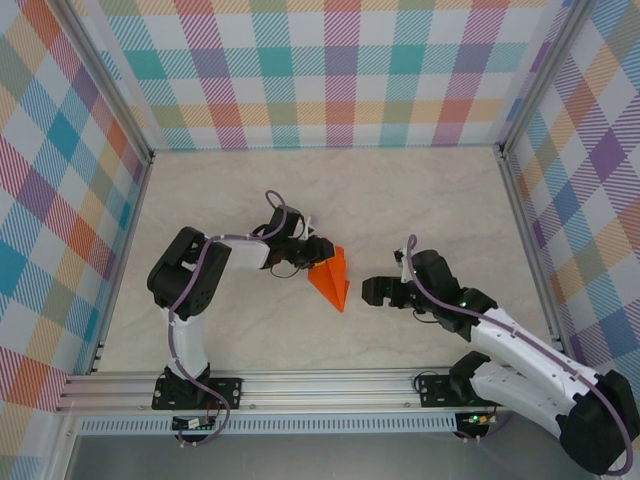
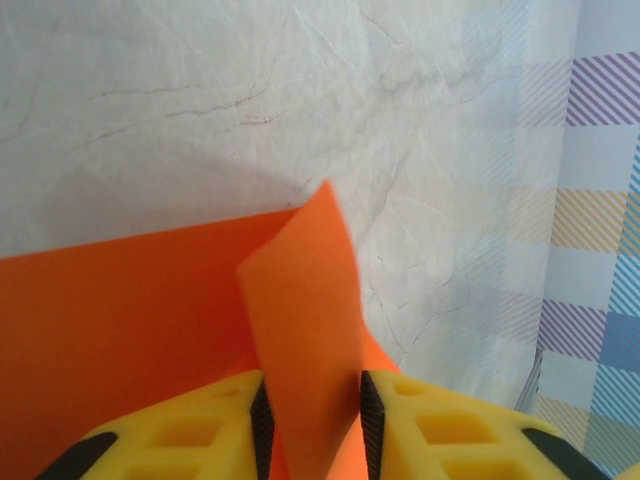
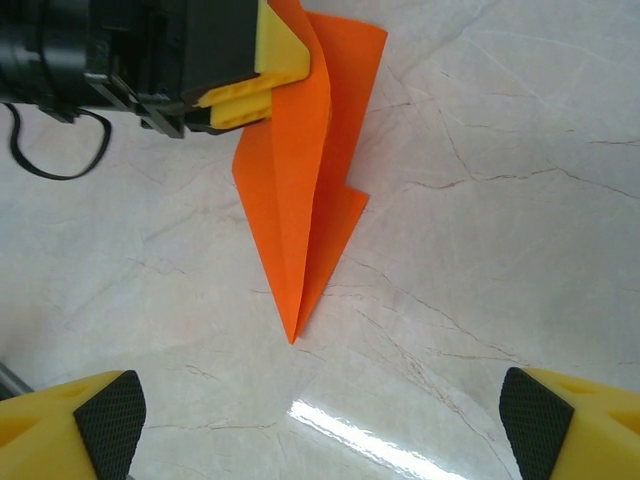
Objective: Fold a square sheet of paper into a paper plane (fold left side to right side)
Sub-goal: Turn over the paper at the center of the table.
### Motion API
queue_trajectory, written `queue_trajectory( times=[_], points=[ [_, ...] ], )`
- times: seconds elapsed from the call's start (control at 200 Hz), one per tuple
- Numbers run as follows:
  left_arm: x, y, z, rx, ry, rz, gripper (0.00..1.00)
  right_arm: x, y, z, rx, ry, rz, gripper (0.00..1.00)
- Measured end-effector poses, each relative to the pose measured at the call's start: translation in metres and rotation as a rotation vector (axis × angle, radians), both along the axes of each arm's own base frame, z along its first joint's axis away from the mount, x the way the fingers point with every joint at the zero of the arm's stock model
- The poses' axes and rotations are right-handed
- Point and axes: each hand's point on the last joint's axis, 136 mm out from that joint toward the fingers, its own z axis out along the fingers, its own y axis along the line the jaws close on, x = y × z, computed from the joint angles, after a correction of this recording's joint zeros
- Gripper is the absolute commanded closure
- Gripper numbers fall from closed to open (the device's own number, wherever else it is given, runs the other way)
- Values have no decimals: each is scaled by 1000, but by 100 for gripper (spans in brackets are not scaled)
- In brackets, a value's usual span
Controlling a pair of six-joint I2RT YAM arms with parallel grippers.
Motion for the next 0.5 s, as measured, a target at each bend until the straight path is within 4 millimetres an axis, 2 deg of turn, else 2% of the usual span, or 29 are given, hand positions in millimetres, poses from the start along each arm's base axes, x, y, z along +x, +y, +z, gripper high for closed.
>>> queue_trajectory(
  times=[0.36, 0.425, 0.505],
  points=[
    [11, -10, 7, -48, -33, -3, 93, -5, 4, 9, 164, 36, 35, 5],
    [11, -10, 7, -49, -34, -3, 96, -4, 5, 9, 186, 51, 39, 0],
    [11, -10, 10, -50, -42, -5, 97, 0, 5, 8, 221, 70, 32, 0]
  ],
)
